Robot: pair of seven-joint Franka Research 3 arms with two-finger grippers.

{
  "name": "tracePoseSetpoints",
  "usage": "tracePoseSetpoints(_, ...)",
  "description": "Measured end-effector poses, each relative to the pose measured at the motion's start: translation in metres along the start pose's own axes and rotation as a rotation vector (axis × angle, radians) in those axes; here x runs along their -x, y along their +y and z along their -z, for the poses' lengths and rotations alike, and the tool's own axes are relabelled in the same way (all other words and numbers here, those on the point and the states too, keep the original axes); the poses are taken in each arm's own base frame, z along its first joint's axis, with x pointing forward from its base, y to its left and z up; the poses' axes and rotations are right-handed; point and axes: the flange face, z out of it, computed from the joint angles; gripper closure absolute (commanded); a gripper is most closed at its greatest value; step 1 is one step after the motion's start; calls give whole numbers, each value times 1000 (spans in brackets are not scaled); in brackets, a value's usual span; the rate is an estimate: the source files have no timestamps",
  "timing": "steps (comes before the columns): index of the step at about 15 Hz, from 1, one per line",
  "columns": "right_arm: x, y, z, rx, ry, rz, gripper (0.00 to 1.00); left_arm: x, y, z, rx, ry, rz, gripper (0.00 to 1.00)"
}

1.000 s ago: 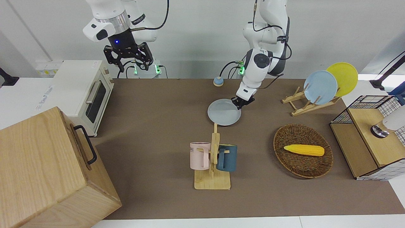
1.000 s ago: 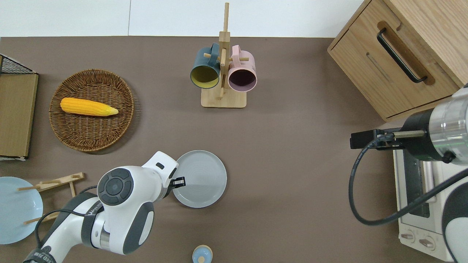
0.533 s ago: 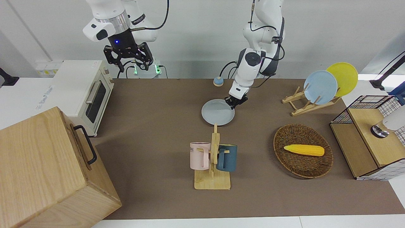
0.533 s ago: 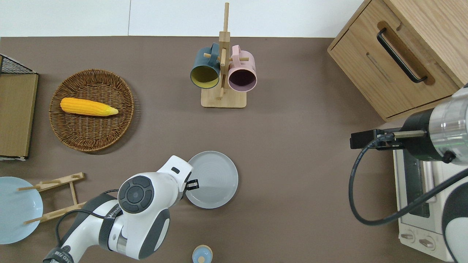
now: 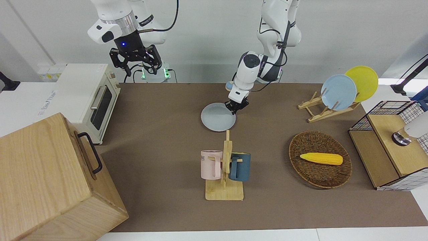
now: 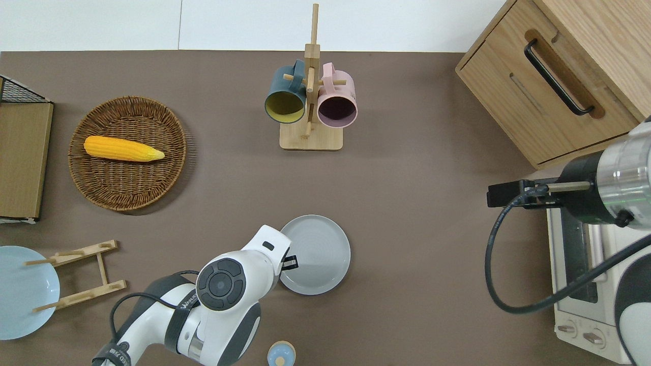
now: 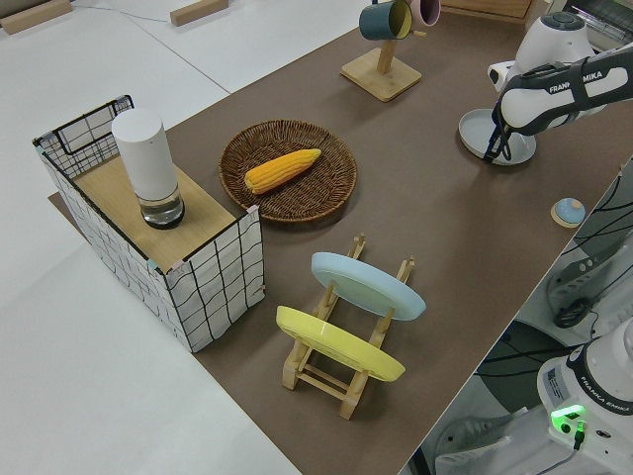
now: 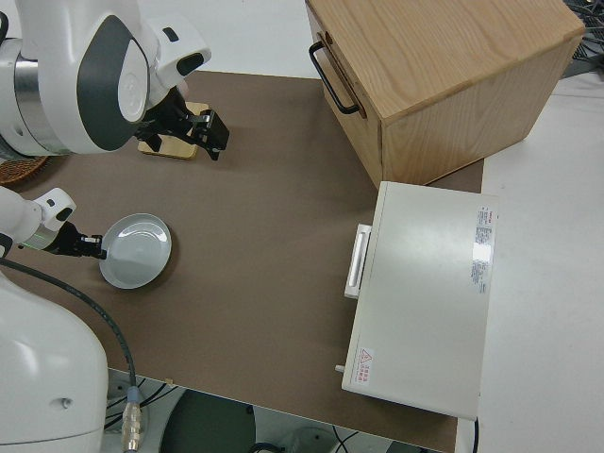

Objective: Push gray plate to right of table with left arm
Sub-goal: 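Push the gray plate with the left gripper toward the right arm, then keep pushing the gray plate farther toward the right arm with the left gripper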

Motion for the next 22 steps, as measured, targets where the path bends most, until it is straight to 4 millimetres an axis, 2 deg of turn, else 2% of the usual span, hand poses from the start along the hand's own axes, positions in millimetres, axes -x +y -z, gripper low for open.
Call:
tracePoseSetpoints(4,0,0,0,0,0,0,7,11,30,-3,20,-4,26,1000)
tracePoseSetpoints(10,0,0,0,0,0,0,5,22,46,-3,31,-6,22,1000)
tracePoseSetpoints(17,0,0,0,0,0,0,5,34,78,-1,59,-11,41,1000)
tracePoseSetpoints(22,0,0,0,0,0,0,5,40,91,-5,76,-10,48,1000)
